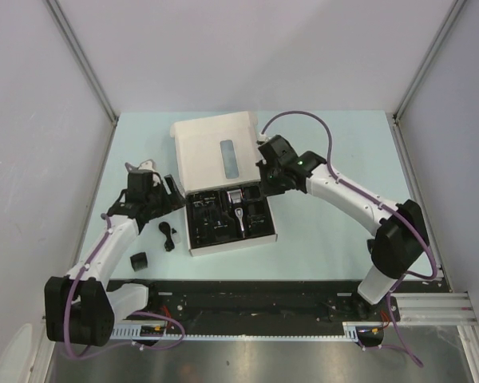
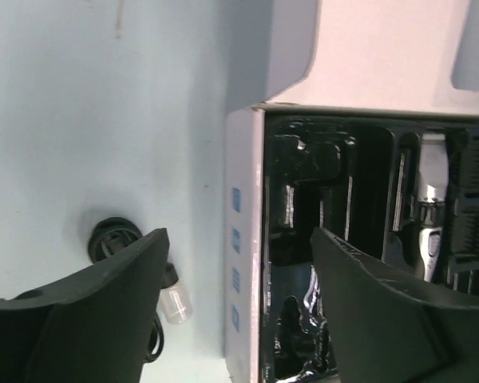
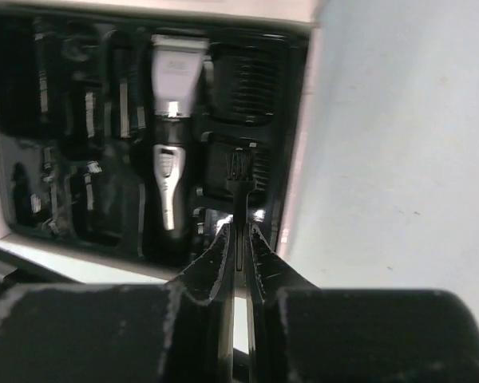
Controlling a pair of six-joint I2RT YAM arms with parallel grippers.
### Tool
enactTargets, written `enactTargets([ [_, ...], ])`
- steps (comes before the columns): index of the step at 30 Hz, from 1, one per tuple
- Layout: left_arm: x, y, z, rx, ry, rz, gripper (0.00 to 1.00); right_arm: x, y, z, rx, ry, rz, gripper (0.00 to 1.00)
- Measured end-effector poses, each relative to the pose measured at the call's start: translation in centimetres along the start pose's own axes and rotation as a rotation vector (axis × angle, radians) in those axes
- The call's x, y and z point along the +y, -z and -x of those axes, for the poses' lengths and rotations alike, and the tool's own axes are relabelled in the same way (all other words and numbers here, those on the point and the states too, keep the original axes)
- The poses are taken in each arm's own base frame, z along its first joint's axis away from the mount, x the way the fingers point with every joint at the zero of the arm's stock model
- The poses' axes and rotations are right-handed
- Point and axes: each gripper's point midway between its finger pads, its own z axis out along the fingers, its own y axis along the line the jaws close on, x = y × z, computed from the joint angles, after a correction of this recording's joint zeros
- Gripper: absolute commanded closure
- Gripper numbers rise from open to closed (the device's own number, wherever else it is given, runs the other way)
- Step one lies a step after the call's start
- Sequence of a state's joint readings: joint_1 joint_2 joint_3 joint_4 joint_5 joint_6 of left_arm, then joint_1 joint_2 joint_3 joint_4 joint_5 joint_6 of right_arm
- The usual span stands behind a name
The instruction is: Sort the hair-cutting tools
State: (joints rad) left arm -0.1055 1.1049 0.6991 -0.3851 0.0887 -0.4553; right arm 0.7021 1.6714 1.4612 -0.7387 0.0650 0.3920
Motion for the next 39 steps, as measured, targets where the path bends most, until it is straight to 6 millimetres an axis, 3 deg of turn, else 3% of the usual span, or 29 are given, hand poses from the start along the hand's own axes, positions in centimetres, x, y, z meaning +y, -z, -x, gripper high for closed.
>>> enactTargets([
  [5,1.9,-0.1,0.0,0.001,0.058,0.082,0.39,3.8,0.3,-0.8,0.002,0.051,0.106,0.96],
  [7,2.2,-0.4,-0.5,0.021,0.07,0.097,0.52,5.2,0.6,-1.0,0.001,0.07,0.143,0.96],
  [10,2.5,-1.4,-1.9,0.088,0.085,0.109,0.67,6.7,0.9,-1.2,-0.006,0.091,0.183,0.96],
  [13,3.3,-2.7,-4.4,0.193,0.108,0.132,0.74,7.9,1.1,-1.4,-0.009,0.106,0.215,0.96],
  [16,4.2,-3.4,-7.5,0.302,0.13,0.156,0.76,8.8,1.2,-1.4,-0.016,0.116,0.238,0.96],
  [18,4.1,-3.2,-8.4,0.34,0.137,0.151,0.77,9.3,1.3,-1.4,-0.02,0.122,0.251,0.96],
  [29,0.6,-2.1,-9.4,0.376,0.078,0.016,0.84,10.1,1.3,-1.6,-0.018,0.115,0.27,0.96],
  [33,-0.6,-1.3,-9.1,0.359,0.045,-0.033,0.84,10.2,0.6,-1.9,0.001,0.113,0.266,0.96],
  [39,-3.1,-0.7,-10.3,0.402,-0.066,-0.119,0.82,10.9,-1.0,-2.5,0.039,0.121,0.253,0.96],
])
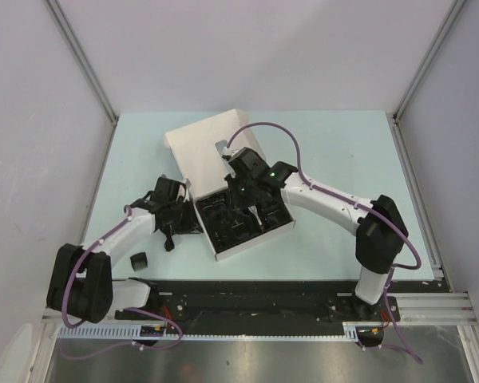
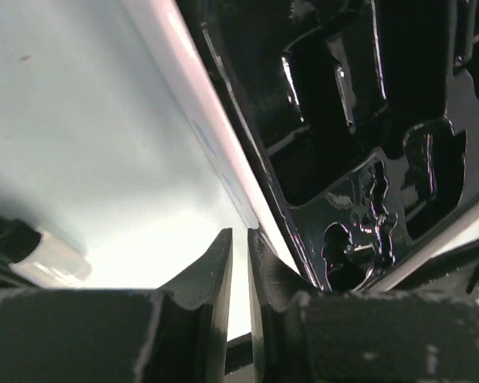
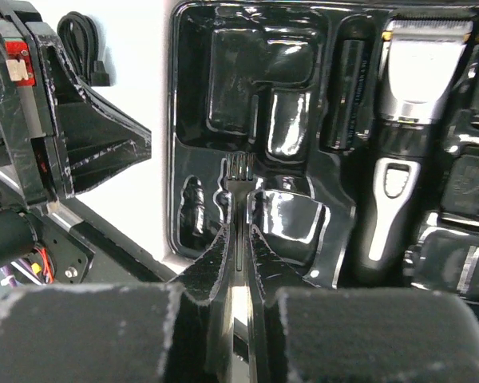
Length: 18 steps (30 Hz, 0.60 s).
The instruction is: Sort the hair-cutting tools
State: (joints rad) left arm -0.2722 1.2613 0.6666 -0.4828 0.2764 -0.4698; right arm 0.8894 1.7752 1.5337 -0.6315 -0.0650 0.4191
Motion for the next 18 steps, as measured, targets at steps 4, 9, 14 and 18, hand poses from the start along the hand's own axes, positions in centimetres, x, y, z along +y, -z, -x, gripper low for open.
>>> enactTargets([
  [4,-1.6,-0.1,-0.1,0.031,-0.067,-0.05,0.81,0.0,-0.9,-1.3,0.049,0.009,-0.014,0.96],
  [9,-1.7,0.2,0.6,0.004,-0.117,-0.048,0.75,0.1,-0.9,-3.3,0.119,0.033,-0.034,0.96],
  [14,-0.6,1.5,2.5,-0.116,-0.139,0.036,0.69,0.6,-1.1,-4.8,0.162,0.054,-0.038,0.96],
  [18,0.2,3.4,4.4,-0.242,-0.146,0.104,0.67,0.9,-1.8,-5.8,0.191,0.067,-0.042,0.96],
])
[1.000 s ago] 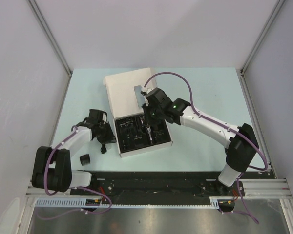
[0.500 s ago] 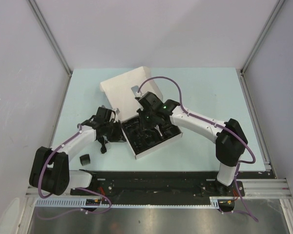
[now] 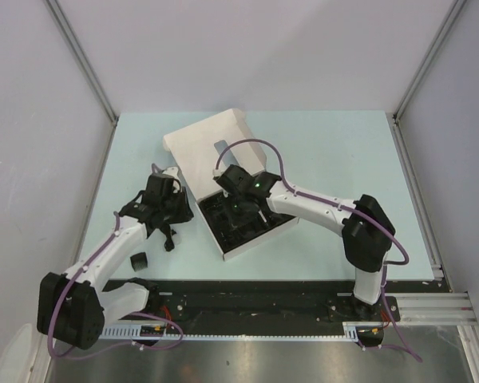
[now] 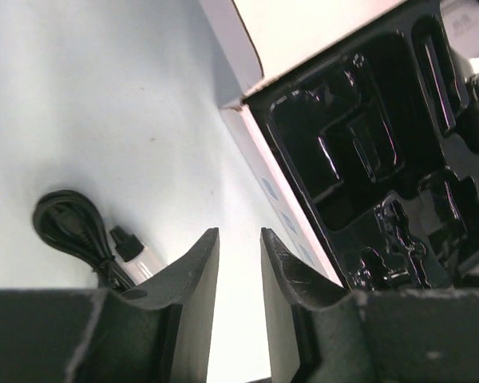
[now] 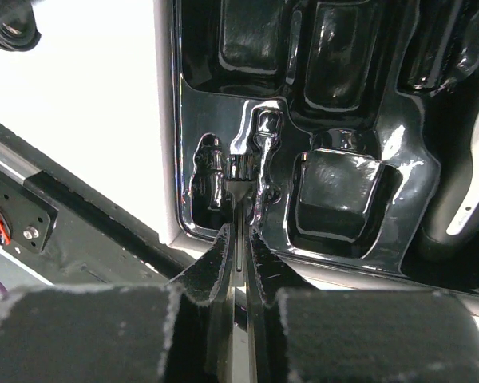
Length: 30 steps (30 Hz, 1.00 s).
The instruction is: Sort the hair-cutting tools
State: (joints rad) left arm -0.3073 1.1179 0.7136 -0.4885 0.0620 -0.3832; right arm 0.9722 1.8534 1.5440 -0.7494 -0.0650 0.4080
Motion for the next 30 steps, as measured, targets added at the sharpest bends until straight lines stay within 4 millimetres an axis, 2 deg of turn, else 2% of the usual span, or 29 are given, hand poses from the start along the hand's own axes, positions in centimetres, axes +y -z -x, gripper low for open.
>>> enactTargets([
  [5,1.0,0.8,1.2,-0.069,-0.002,0.057,0.66,0.1,-1.2,-0.9,0.033,0.006,-0.011,0.96],
  [14,1.3,0.7,1.2,-0.071,-0.001,0.077,0.67,-0.4,-2.3,-1.6,0.058,0.002,-0.031,0.96],
  [30,1.5,0.7,1.3,-0.076,-0.001,0.088,0.66,-0.9,-3.6,-1.6,0.059,-0.001,-0.058,0.97],
])
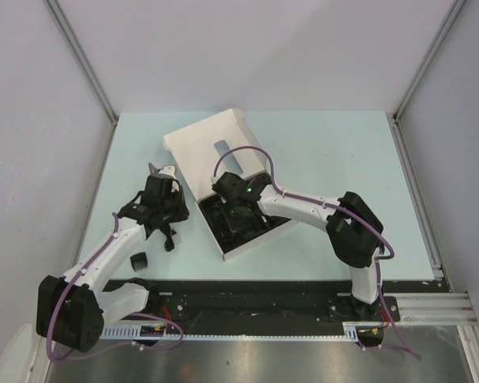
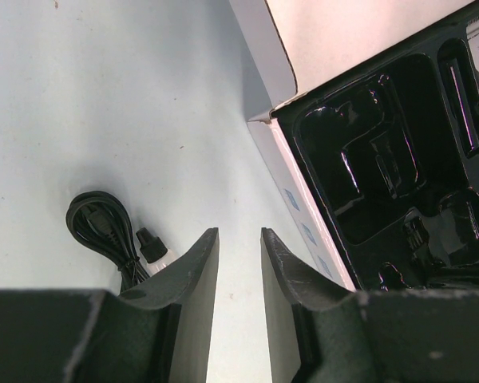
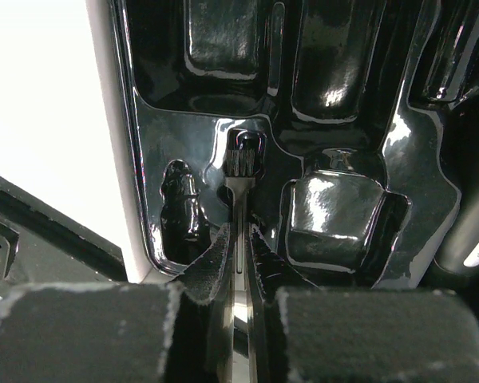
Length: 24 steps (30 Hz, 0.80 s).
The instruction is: Sort the hair-cutting tools
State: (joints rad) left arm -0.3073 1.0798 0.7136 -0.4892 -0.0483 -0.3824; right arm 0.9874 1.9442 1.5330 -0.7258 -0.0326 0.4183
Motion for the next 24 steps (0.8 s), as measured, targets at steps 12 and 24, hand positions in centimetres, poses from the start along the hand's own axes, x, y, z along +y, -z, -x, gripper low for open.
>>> enactTargets([
  [12,0.0,0.0,0.0,0.0,0.0,0.0,0.67,-0.09,-0.44,0.23,-0.009,0.0,-0.006,0.96],
  [24,0.04,0.0,0.0,0.0,-0.002,0.002,0.56,-0.28,-0.52,0.46,-0.035,-0.002,-0.047,0.7],
])
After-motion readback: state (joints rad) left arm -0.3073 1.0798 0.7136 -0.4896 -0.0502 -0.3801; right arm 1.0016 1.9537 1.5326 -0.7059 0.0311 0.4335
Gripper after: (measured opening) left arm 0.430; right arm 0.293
